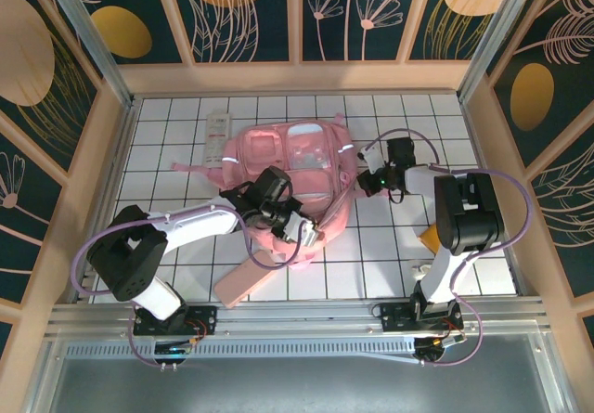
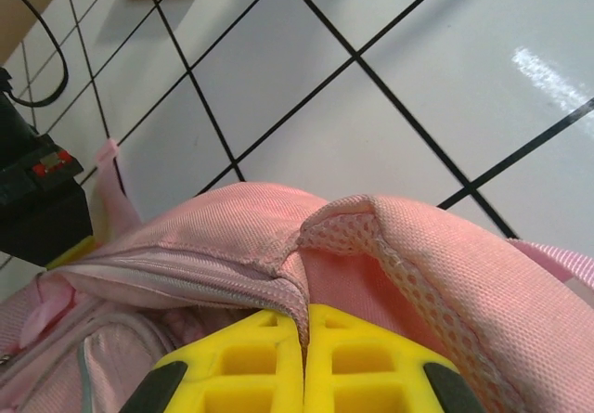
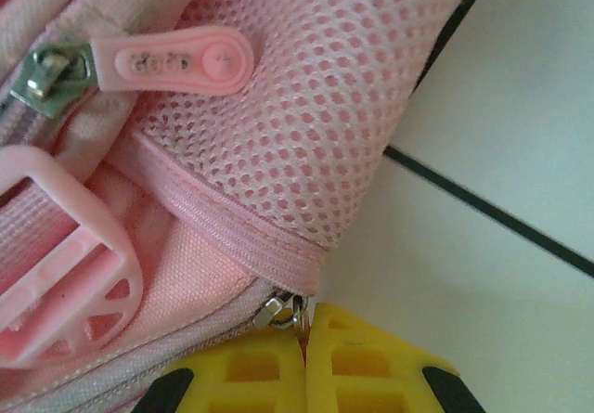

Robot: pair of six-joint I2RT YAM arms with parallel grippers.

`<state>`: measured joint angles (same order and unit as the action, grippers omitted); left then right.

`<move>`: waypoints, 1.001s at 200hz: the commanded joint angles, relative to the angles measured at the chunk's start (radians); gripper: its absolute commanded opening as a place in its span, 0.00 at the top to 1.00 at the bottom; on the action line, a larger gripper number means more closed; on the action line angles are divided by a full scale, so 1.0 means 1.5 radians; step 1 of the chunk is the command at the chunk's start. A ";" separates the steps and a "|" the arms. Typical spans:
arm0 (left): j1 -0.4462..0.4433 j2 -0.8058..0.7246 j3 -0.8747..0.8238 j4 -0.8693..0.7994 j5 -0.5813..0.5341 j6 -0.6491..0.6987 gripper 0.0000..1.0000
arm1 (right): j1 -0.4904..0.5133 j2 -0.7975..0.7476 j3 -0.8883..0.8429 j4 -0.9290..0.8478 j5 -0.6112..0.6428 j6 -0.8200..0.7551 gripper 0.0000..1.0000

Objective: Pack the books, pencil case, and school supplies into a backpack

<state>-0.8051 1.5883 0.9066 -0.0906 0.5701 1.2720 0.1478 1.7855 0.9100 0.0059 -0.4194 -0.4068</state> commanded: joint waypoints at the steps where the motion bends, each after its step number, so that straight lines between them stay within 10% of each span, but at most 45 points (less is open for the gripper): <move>1: -0.017 -0.026 0.008 -0.083 0.048 0.051 1.00 | -0.050 0.010 0.023 0.141 0.113 0.102 1.00; 17: -0.016 -0.021 0.008 -0.061 0.037 0.024 1.00 | -0.050 0.003 0.025 0.131 0.120 0.093 0.94; 38: -0.017 -0.029 0.001 0.018 0.049 -0.062 0.58 | -0.051 -0.043 0.003 0.145 0.142 0.100 0.64; 58: -0.016 -0.051 -0.002 0.075 0.069 -0.124 0.54 | -0.051 -0.125 -0.041 0.191 0.168 0.129 0.48; 72: -0.017 -0.067 0.008 0.079 0.075 -0.165 0.54 | -0.051 -0.190 -0.066 0.210 0.213 0.140 0.01; 123: -0.014 -0.110 0.083 0.010 -0.139 -0.447 0.47 | -0.048 -0.367 -0.013 0.113 0.592 0.415 0.01; 148: -0.014 -0.110 0.069 -0.086 -0.210 -0.328 0.46 | -0.075 -0.368 0.047 0.008 0.342 0.364 0.02; 200: -0.004 0.006 0.142 -0.169 -0.325 -0.345 0.52 | -0.037 -0.369 0.041 -0.121 0.293 0.433 0.11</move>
<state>-0.8242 1.5284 1.0599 -0.2420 0.1822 0.7982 0.0685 1.2316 0.9916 -0.0326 0.0811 0.1501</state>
